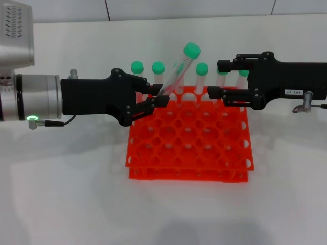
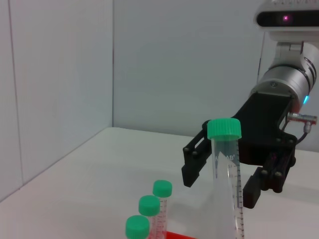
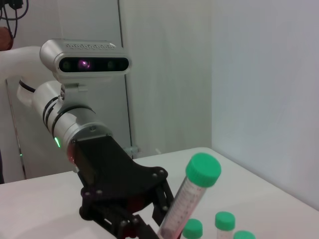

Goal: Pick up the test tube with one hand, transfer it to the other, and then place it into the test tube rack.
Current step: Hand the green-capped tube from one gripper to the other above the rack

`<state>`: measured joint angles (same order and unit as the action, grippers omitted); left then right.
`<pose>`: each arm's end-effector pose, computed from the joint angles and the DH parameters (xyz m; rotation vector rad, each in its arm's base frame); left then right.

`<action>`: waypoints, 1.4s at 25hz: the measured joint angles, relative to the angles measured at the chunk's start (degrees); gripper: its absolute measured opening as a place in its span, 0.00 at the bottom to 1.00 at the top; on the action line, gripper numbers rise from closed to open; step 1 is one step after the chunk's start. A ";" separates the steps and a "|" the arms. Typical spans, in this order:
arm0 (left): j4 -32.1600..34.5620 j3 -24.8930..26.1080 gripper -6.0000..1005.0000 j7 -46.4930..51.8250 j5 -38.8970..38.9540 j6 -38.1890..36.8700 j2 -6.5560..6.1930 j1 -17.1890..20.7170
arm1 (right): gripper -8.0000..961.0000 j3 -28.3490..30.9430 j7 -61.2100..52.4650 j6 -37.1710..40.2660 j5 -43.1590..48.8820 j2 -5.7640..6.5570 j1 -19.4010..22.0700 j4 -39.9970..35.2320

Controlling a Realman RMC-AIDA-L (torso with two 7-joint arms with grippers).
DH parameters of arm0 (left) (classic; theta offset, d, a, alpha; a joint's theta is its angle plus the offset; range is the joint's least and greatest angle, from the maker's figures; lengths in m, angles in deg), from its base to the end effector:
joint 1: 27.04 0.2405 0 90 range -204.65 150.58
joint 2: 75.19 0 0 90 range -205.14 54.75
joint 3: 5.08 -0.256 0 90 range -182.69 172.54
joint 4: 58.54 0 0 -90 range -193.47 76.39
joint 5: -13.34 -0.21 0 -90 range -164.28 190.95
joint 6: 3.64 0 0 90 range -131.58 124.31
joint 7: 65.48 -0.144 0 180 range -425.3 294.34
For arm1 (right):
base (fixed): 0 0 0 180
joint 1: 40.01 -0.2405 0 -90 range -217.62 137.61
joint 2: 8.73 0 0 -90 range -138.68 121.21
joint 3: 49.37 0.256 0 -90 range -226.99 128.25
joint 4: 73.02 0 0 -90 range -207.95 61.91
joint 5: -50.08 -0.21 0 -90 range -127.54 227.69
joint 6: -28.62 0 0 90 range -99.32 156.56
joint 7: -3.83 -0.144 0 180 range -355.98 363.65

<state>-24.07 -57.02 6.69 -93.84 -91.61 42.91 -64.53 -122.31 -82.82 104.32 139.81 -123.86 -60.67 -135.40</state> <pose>-0.2065 0.3513 -0.0233 -2.9011 -0.2492 -0.7134 0.1973 0.3408 0.0208 -2.7013 0.2679 0.6806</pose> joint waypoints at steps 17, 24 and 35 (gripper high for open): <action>-0.02 0.01 0.20 -0.44 -0.22 0.00 0.03 -0.06 | 0.61 -0.03 -0.32 0.62 -1.52 -0.08 -0.12 -1.81; -0.02 -0.26 0.20 -0.45 -0.30 -0.09 0.03 -0.02 | 0.61 -0.32 -0.34 0.67 -1.84 -0.09 -0.16 -1.98; 0.00 -0.44 0.20 -0.13 -0.31 -0.50 0.02 0.11 | 0.60 -0.51 -0.36 0.69 -2.64 -0.09 -0.19 -2.09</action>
<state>-24.07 -57.46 6.56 -94.15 -92.11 42.93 -64.42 -122.82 -83.17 105.00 137.17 -123.96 -60.86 -137.49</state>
